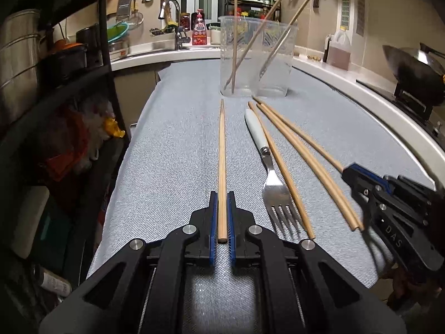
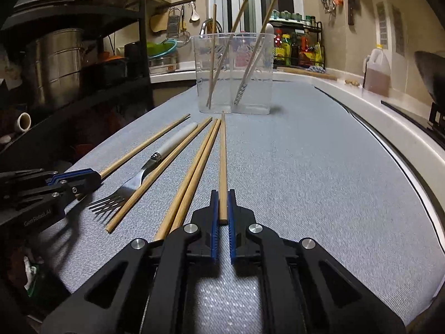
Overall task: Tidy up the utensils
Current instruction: 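Lift both held chopsticks up toward the clear container, then carry both chopsticks over the clear container and lower them in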
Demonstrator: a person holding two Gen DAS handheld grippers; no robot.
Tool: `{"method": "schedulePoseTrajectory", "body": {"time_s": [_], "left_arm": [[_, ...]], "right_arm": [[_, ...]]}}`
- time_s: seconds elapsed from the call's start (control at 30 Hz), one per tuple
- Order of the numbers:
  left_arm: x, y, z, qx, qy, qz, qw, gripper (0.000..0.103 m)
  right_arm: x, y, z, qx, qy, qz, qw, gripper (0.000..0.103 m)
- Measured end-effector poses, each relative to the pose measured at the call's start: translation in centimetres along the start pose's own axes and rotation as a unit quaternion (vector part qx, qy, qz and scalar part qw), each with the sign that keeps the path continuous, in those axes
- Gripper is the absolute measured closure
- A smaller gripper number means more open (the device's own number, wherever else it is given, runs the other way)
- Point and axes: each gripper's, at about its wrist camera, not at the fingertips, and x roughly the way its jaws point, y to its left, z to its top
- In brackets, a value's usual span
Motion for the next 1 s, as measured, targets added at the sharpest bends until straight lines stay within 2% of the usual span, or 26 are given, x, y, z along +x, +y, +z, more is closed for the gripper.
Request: {"method": "schedulePoseTrajectory", "body": {"time_s": [0.17,0.37,0.53,0.8,1.0], "left_arm": [[-3.5,-0.5,0.9,0.019,-0.041,-0.002,0.9990,0.096],[-7.1,-0.6,2.7,0.015,-0.082,-0.016,0.9964,0.096],[-8.5,-1.1,4.0,0.019,-0.086,-0.012,0.9961,0.096],[-10.2,-0.3,6.5,-0.007,-0.099,-0.028,0.9946,0.096],[-11.5,-0.2,8.6,0.001,-0.118,-0.033,0.9924,0.096]], "right_arm": [[-3.6,-0.2,0.7,-0.005,-0.020,-0.002,1.000,0.097],[-7.6,-0.5,2.1,-0.004,-0.050,-0.007,0.999,0.096],[-9.5,-0.5,3.9,0.000,-0.073,-0.004,0.997,0.096],[-11.5,-0.2,7.2,0.007,-0.109,0.015,0.994,0.096],[-11.4,-0.6,9.7,0.021,-0.103,0.010,0.994,0.096]]}}
